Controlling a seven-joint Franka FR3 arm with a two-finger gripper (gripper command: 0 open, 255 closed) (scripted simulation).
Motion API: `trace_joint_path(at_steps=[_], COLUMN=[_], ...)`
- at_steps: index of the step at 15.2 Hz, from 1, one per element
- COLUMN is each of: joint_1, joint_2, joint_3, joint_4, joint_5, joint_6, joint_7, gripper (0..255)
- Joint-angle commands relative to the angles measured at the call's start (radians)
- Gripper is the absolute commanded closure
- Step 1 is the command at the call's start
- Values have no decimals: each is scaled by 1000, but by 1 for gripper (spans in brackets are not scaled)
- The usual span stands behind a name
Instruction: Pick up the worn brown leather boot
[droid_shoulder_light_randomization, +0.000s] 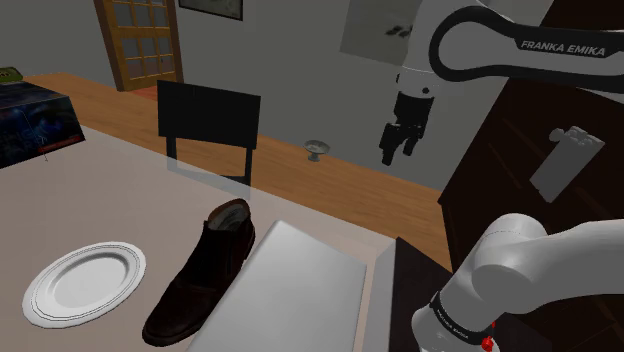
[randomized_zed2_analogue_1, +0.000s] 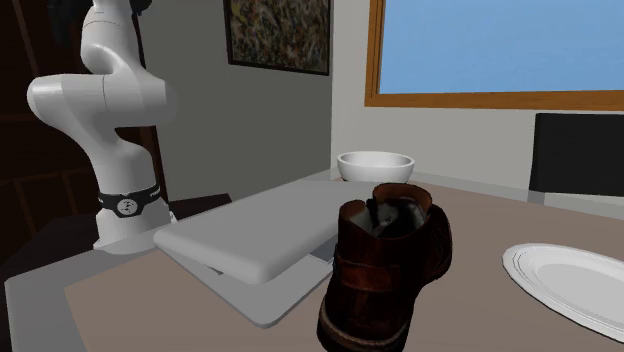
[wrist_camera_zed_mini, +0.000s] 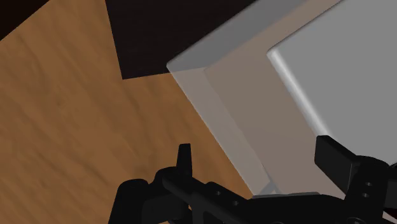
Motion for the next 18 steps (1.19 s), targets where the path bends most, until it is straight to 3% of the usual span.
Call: trace_joint_path(at_steps=[1, 10, 18], joint_1=[0, 49, 71], joint_2=[0, 101, 289], joint_3=[0, 174, 328], joint_4=[0, -44, 16], joint_5=[0, 161, 244], joint_6=[0, 182, 365], joint_7=[0, 277, 513], gripper=[0, 0, 0])
